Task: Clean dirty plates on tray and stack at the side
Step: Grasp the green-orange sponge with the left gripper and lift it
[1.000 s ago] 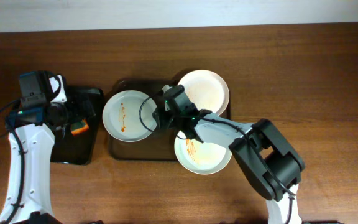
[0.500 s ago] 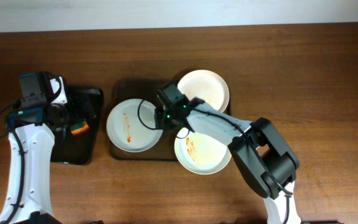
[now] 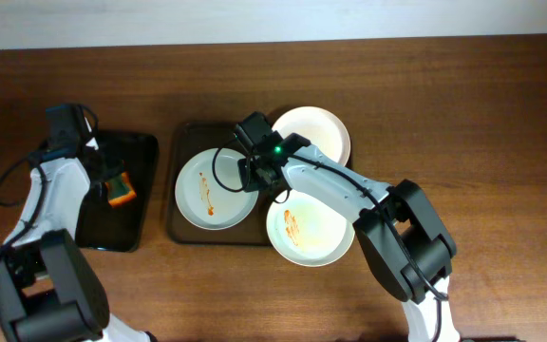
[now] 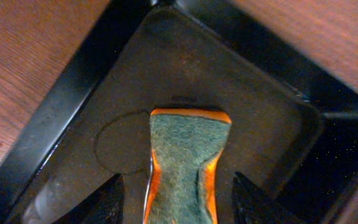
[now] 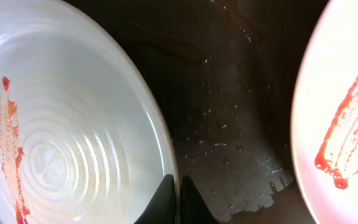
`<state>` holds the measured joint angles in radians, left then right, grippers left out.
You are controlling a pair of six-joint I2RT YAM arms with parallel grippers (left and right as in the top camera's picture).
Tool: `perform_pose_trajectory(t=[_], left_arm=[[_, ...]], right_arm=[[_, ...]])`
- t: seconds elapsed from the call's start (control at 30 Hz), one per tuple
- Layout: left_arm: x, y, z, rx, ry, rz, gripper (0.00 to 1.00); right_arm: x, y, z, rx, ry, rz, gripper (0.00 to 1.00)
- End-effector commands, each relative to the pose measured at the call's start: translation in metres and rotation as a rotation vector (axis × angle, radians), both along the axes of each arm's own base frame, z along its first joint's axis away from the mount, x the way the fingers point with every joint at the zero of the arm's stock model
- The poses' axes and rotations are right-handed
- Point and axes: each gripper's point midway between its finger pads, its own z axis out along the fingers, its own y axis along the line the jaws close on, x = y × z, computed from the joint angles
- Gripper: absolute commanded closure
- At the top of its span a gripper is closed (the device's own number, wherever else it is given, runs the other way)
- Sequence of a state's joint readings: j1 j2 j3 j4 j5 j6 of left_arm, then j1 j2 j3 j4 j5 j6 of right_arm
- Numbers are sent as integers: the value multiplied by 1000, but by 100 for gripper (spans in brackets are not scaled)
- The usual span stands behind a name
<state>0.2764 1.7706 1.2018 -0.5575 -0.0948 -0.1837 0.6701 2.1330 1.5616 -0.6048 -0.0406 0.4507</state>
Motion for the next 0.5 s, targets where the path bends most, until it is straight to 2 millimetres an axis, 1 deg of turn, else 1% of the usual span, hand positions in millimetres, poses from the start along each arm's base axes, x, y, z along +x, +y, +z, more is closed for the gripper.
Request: perform_pose_trajectory(t=[0.0,0.03,0.07,0.13,0.17,0.23,0.27,0.3,0.33,0.37,0.4,0.43,0.47], left_arm=[[1,1,-39,-29,74,11,57],[1,-2,-55,-54,100,4,59],[0,-3,-59,-57,107,3,62],[1,-7,-61,-80,105,-6,75],[1,-8,-63,-86,107,-8,80],[1,-8,-69,-89,116,-7,100],[1,-10,-70,-99,117,-11,100],[6,-18,-64,-142,99,-39,100],[12,-31,-46,-211,85,-91,100],[15,-36,-23,-236,86,-107,100],[18,-42,3,-251,80,-162,100],[20,-51,25,-267,68,-210,100],[21,-69,53,-298,43,-272,100]], right_arm=[[8,-3,2,-22,-30,-7,96],[9,-3,2,-23,-34,-8,96],[9,-3,2,-23,-35,-8,96],[9,-4,2,-30,-37,-11,96],[9,-4,2,-30,-37,-11,96],[9,-4,2,-30,-37,-11,96],[9,-4,2,-30,-36,-11,96],[8,-5,1,-31,-33,-11,96],[7,-5,1,-36,-27,-11,96],[6,-6,0,-38,-20,-10,96],[3,-3,0,-13,0,-1,96],[2,1,1,27,21,10,96],[1,2,2,66,51,13,96]])
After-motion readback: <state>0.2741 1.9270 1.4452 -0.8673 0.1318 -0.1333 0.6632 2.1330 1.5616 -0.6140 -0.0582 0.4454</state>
